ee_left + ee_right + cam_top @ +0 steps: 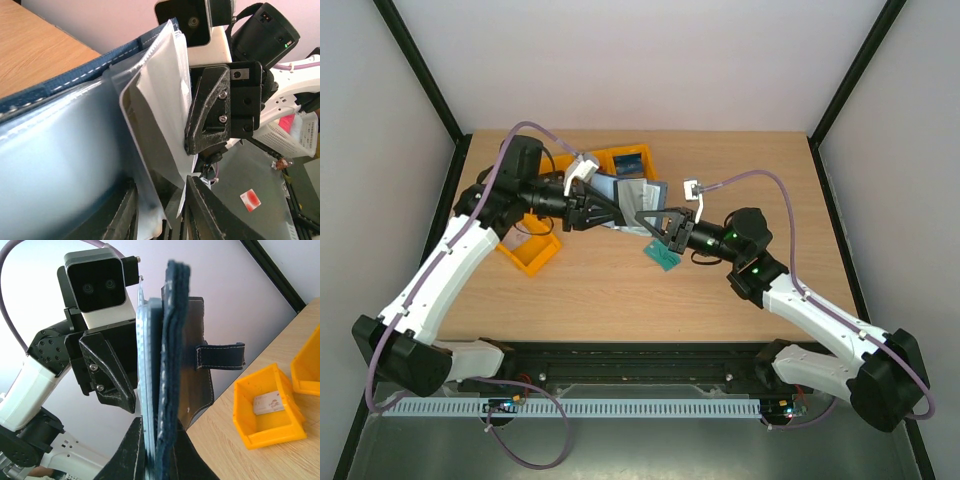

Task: Take the credit cards out of the card holder
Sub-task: Remove the credit card from the card holder.

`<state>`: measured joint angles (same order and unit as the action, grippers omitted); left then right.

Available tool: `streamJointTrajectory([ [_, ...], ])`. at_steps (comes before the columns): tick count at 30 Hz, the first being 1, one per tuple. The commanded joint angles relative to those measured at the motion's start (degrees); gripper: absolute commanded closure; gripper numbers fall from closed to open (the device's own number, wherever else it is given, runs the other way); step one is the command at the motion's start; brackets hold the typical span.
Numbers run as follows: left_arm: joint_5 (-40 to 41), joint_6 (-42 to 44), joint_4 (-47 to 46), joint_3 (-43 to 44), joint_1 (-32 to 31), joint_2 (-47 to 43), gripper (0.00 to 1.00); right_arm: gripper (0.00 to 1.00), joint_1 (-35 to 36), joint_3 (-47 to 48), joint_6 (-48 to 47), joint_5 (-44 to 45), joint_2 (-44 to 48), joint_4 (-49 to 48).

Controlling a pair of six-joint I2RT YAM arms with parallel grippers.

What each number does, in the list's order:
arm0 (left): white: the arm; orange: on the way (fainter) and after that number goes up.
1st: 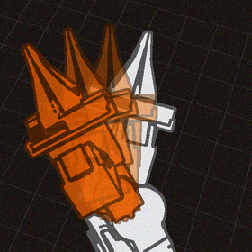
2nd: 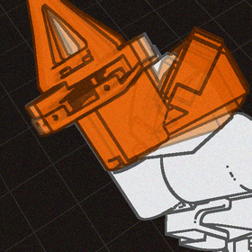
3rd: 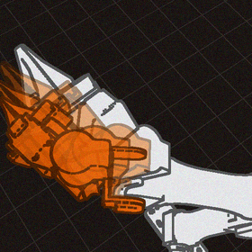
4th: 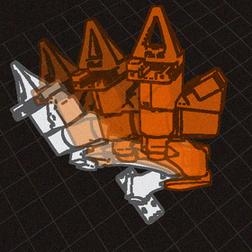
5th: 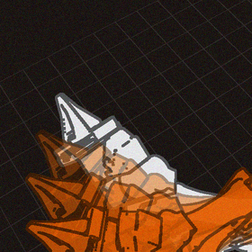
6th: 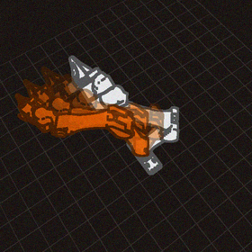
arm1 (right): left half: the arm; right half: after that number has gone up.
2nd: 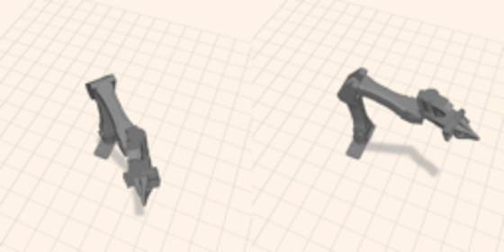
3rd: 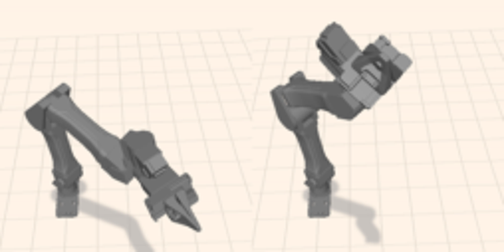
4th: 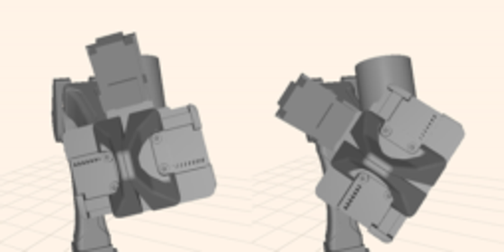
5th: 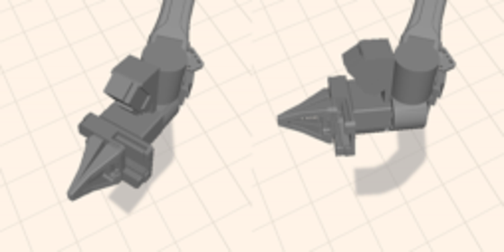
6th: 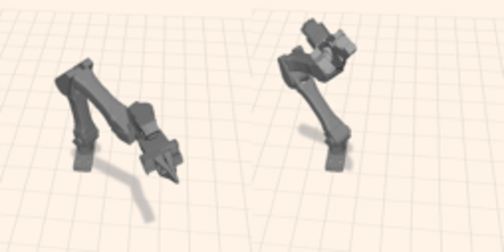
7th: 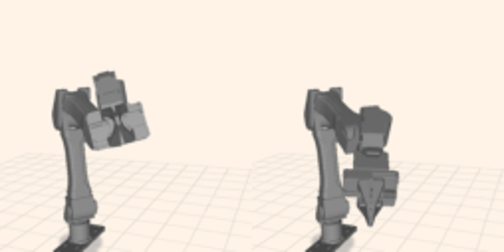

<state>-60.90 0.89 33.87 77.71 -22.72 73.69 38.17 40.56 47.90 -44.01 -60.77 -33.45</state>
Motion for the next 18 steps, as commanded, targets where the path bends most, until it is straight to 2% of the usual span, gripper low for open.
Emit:
streamJointTrajectory([
  [1,-0.18,-1.98,-2.7,0.03,-2.83,0.67,0.74,0.98,0.06,1.27,0.57,-2.22,0.39,-5.99],
  [2,-0.22,-1.54,-2.26,0.45,-3.52,0.93,0.79,0.98,0.06,1.28,0.75,-2.44,0.2,-6.07],
  [4,-0.71,-1.03,-1.46,1.28,-3.98,1.27,0.97,0.98,0.06,1.13,1.03,-2.51,0.03,-6.39],
  [9,-0.14,3.92,3.86,2.39,-2.98,0.16,0.98,0.98,0.05,0.96,-1.89,1.16,2.57,-1.82],
  [14,2.42,6.86,6.77,2.29,-0.92,-0.8,0.98,0.86,0.02,1.54,-4.99,2.88,3.45,3.77],
  [18,1.23,7.04,7.08,2.7,-0.77,-0.82,0.98,0.85,0.02,1.5,-4.78,2.74,3.65,4.26],
])
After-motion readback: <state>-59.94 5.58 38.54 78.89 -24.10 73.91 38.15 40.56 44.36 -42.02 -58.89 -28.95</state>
